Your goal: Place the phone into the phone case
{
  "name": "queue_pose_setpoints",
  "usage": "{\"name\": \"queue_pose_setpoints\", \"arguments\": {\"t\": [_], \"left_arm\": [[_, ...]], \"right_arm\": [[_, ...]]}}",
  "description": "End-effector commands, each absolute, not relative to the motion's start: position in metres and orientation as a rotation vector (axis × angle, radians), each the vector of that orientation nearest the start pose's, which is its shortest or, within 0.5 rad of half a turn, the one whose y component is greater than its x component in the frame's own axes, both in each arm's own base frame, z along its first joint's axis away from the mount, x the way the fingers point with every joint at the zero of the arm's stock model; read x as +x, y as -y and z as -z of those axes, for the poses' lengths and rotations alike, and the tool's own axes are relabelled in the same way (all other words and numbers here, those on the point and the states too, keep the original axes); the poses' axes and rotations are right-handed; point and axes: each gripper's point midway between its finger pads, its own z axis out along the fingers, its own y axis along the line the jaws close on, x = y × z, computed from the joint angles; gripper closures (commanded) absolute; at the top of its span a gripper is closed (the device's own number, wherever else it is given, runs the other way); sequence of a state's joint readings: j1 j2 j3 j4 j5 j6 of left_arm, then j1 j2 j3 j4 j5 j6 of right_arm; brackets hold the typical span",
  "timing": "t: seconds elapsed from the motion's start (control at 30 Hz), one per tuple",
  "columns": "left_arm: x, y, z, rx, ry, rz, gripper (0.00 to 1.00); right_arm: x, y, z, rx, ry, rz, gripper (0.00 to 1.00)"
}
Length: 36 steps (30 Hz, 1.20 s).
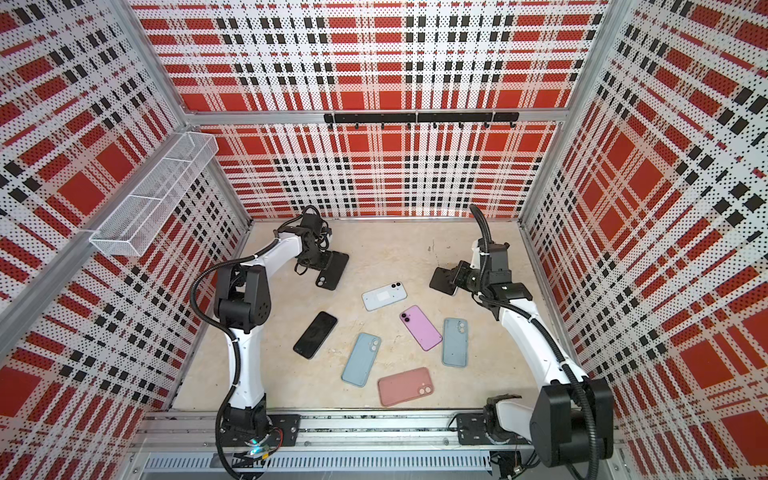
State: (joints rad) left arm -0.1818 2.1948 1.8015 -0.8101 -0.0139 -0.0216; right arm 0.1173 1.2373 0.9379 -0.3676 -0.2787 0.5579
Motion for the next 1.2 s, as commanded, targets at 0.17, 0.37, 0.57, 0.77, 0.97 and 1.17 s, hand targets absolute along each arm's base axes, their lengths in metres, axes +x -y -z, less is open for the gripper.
{"name": "queue_pose_setpoints", "arguments": {"t": [0.17,0.37,0.57,0.77,0.97,1.17], "left_arm": [[0.473,0.09,-0.058,-1.103,-2.479,0.376,1.0],[0.455,0.115,-0.019,-1.519,-2.318,0.439,1.0],[0.458,0.12,-0.026,-1.492,-2.332,0.372,1.0],[0.453,0.119,-0.04,-1.33,-2.462,0.354,0.7],[0.457,0.122,-0.089,-0.679,-2.68,0.235,0.5],[0.489,0.114,-0.12,0.149,-2.643,0.019,0.44]], "right_arm": [[0.382,-0.097,-0.226,0.325,-2.137,-0.749,1.0],[0.382,-0.099,-0.232,0.314,-2.12,-0.762,1.0],[0.376,-0.093,-0.24,0.311,-2.107,-0.725,1.0],[0.378,-0.093,-0.241,0.312,-2.103,-0.722,1.0],[0.383,-0.096,-0.238,0.311,-2.105,-0.742,1.0],[0.387,-0.101,-0.23,0.313,-2.111,-0.78,1.0]]}}
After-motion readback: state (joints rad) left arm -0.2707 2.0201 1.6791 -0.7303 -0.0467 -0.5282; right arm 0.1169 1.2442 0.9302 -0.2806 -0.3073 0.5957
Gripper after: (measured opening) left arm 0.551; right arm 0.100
